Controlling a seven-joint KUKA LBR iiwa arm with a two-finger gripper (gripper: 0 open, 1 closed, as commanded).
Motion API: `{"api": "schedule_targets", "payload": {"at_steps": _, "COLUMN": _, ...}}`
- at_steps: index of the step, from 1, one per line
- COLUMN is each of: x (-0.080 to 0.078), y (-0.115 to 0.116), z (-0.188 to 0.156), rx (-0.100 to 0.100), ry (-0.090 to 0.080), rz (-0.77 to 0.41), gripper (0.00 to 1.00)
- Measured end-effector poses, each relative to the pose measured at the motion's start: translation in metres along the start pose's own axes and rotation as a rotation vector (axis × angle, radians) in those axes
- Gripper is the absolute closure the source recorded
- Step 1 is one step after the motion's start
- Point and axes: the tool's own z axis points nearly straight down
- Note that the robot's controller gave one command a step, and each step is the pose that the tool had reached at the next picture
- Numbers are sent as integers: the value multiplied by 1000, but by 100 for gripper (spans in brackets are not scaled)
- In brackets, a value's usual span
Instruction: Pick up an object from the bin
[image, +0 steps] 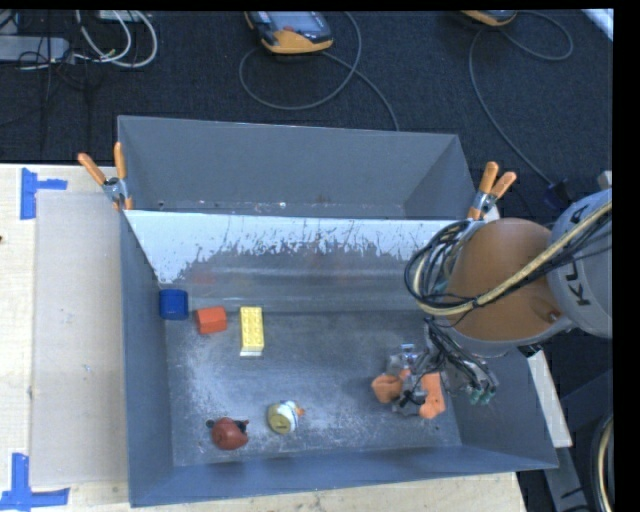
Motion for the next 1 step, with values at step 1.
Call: {"api": "schedule_targets", "payload": {"at_steps": 1, "x": -3, "y": -13, "z": -115, "rx": 1, "ry": -8, "rz": 66, "gripper": 100}}
